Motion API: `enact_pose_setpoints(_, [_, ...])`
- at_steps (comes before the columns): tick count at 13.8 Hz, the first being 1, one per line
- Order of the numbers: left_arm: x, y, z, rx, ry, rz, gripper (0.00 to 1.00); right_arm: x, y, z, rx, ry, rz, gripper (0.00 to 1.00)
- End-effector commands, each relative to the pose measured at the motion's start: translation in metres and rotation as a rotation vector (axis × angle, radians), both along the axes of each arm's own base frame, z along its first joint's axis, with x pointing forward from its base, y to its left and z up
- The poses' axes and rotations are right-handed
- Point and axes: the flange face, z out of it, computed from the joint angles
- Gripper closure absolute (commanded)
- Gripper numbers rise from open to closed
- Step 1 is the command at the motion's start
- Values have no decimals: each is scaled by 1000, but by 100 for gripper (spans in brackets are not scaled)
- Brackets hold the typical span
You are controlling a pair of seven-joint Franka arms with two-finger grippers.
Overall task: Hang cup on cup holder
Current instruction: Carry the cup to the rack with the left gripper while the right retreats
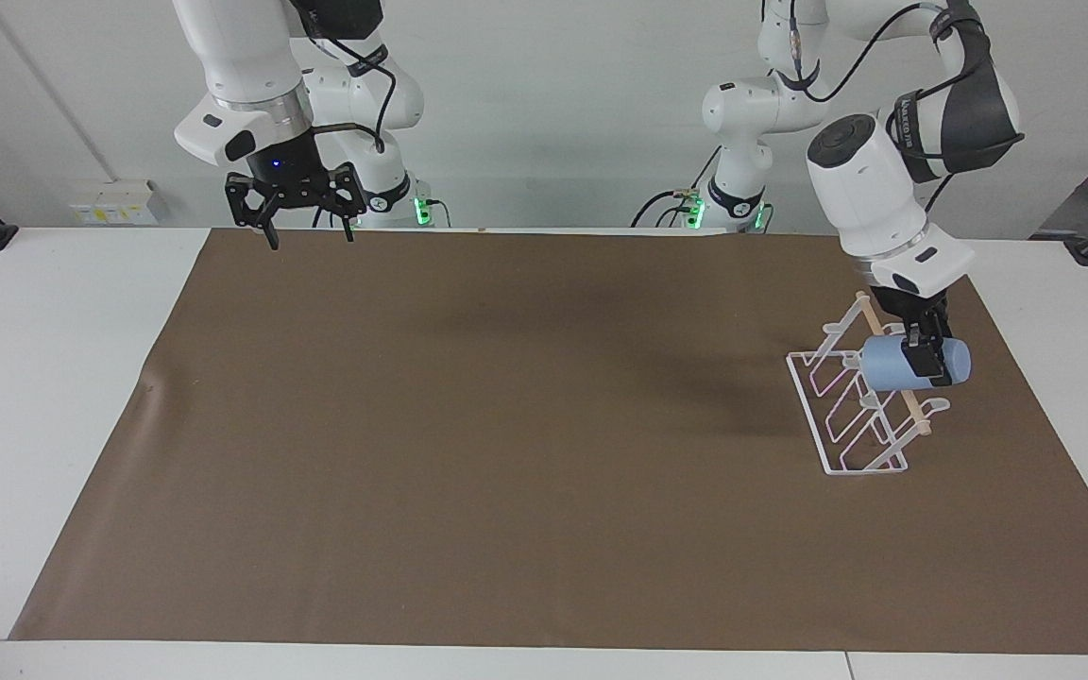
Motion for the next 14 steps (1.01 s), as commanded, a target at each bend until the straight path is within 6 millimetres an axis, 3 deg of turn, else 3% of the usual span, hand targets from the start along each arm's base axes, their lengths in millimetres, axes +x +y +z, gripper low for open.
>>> enact_pose_setpoints(1, [3, 1, 3, 30, -27, -17, 100, -3, -3, 1, -5, 14, -101, 0])
enact_pose_setpoints(4, [0, -8, -3, 19, -33, -12, 100, -3, -2, 1, 31, 16, -127, 0])
enact_pose_setpoints(14, [-14, -10, -32, 35, 7, -37, 100, -3, -3, -2, 74, 27, -126, 0])
